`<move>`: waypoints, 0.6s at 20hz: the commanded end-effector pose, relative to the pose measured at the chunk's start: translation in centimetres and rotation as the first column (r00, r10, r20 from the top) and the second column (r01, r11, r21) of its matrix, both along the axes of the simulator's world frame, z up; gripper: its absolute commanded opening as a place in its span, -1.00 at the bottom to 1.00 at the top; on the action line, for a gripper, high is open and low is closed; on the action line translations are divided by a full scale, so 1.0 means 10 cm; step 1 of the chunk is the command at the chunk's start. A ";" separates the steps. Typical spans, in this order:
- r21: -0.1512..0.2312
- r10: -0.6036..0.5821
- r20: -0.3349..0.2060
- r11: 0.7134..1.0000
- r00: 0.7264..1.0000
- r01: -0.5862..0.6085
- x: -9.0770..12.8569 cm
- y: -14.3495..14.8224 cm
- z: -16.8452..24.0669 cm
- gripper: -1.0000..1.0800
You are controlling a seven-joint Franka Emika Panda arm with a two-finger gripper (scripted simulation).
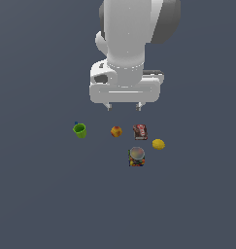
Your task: Pick up a designated object from a clutter of objects.
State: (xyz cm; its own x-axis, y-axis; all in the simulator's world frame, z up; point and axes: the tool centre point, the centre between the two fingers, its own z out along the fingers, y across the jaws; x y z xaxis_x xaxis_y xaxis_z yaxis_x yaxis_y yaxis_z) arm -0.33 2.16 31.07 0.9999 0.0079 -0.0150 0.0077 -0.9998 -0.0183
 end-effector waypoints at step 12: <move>0.000 -0.033 0.009 0.999 0.999 0.033 0.04 -0.23 -0.05 0.92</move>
State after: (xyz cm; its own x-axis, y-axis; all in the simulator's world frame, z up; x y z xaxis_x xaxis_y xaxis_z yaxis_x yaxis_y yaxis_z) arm 0.05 0.09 30.60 0.9997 -0.0223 -0.0077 -0.0225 -0.9996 -0.0181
